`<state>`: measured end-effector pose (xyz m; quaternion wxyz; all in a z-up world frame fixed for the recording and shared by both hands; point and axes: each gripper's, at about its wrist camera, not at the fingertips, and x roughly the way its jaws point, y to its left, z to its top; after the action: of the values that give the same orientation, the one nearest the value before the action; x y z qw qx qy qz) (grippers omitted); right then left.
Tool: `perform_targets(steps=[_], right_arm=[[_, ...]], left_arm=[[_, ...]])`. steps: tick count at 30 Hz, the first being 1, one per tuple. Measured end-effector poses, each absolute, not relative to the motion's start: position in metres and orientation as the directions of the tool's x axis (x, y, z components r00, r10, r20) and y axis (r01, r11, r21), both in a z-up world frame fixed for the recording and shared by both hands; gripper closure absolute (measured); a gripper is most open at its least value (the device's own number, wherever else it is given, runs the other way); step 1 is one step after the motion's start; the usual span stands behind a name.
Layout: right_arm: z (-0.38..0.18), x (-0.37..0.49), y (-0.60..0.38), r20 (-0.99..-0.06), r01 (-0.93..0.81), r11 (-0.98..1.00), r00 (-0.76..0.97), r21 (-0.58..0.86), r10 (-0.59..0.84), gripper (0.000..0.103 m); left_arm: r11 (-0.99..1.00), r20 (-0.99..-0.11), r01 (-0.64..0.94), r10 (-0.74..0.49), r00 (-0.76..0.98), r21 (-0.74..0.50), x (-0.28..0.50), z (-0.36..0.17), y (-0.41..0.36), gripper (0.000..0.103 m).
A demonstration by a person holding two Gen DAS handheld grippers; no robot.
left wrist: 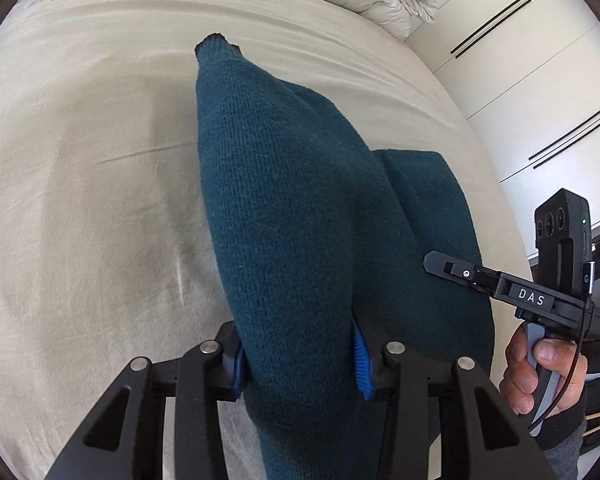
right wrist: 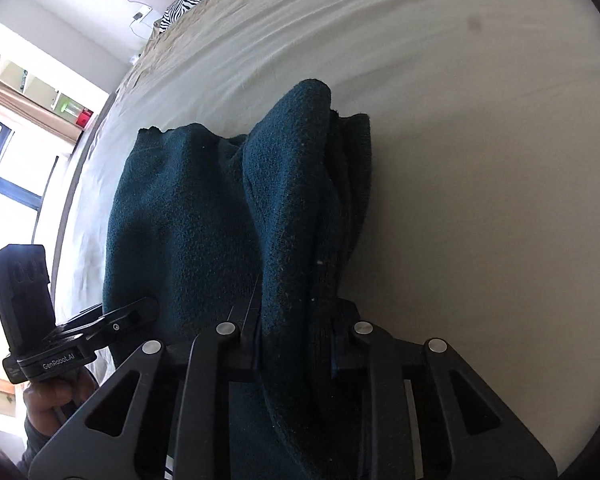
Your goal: Fold small clothes
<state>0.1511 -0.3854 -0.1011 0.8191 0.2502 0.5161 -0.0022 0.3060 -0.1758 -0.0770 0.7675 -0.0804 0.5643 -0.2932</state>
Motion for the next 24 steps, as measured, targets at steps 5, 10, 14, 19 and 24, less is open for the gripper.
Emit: perform_targets(steps=[5, 10, 14, 19, 24], right_arm=[[-0.045, 0.115, -0.338, -0.828, 0.189, 0.915, 0.518, 0.355, 0.215, 0.083], [-0.006, 0.061, -0.28, -0.773, 0.092, 0.913, 0.57, 0.397, 0.279, 0.083], [0.003, 0.027, -0.221, -0.755, 0.028, 0.911, 0.571, 0.411, 0.323, 0.083], [-0.007, 0.001, -0.159, -0.752, -0.005, 0.904, 0.553, 0.427, 0.359, 0.083], [-0.027, -0.021, -0.133, -0.761, -0.012, 0.889, 0.511, 0.459, 0.4, 0.083]], left_arm=[[0.815, -0.809, 0.41, -0.532, 0.251, -0.409, 0.268, -0.033, -0.146, 0.06], [0.807, -0.791, 0.434, -0.543, 0.283, -0.399, 0.218, 0.001, -0.088, 0.06], [0.822, -0.803, 0.442, -0.513, 0.302, -0.359, 0.172, 0.011, -0.047, 0.059], [0.84, -0.81, 0.409, -0.496, 0.314, -0.356, 0.129, 0.003, 0.001, 0.059], [0.849, -0.816, 0.37, -0.493, 0.301, -0.377, 0.11, -0.02, 0.036, 0.059]])
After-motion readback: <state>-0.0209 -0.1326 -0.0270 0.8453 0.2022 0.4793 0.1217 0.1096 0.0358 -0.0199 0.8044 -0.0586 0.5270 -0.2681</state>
